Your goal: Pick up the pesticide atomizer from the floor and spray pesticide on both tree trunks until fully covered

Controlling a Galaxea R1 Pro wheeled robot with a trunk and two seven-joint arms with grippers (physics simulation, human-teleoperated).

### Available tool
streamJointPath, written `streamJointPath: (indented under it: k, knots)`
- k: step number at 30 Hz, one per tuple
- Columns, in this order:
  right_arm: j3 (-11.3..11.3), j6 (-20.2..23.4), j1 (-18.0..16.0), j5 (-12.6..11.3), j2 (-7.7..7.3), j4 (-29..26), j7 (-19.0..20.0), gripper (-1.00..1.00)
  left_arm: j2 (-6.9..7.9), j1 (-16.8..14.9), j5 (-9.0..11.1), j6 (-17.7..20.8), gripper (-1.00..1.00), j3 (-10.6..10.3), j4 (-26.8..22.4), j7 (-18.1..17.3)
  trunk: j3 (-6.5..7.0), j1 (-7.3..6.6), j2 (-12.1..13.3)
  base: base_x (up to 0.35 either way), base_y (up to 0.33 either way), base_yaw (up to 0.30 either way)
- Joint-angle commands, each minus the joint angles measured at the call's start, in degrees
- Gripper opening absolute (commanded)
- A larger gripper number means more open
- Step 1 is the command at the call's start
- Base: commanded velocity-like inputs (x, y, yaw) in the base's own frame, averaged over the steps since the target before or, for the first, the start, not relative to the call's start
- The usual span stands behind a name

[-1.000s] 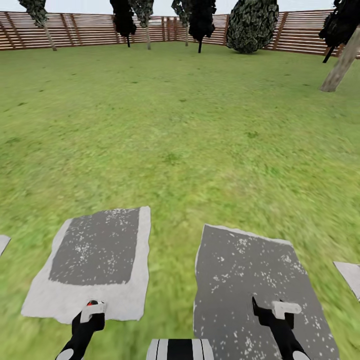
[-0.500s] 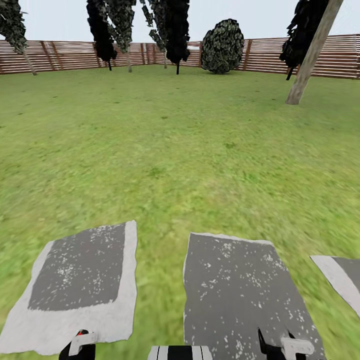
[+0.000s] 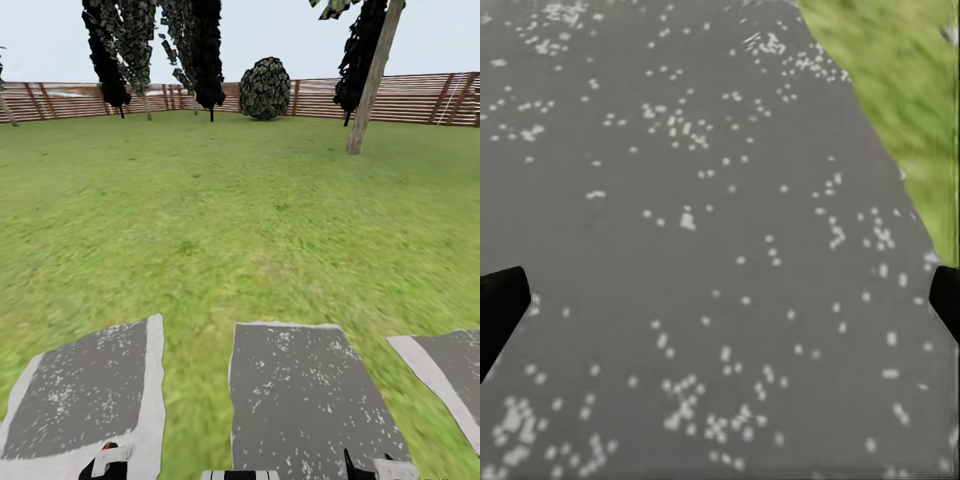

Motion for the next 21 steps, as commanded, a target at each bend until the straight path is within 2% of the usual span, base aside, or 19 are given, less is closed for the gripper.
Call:
streamJointPath:
  k: [1, 13, 21]
  knots:
    - [0.0, 0.0, 0.0, 0.0, 0.03, 0.0, 0.0, 1.0, 0.0, 0.0, 0.0, 0.0, -1.0, 0.0, 0.0, 0.0, 0.3, -0.02, 0.0, 0.0, 0.0, -0.232]
    - [0.0, 0.0, 0.0, 0.0, 0.21, 0.1, 0.0, 1.0, 0.0, 0.0, 0.0, 0.0, -1.0, 0.0, 0.0, 0.0, 3.64, -0.33, 0.2, 0.0, 0.0, -0.25]
    - [0.0, 0.0, 0.0, 0.0, 0.32, 0.8, 0.0, 1.0, -0.08, 0.0, 0.0, 0.1, -1.0, -0.1, 0.0, 0.0, 5.47, -2.09, 3.4, 0.0, 0.0, -0.263]
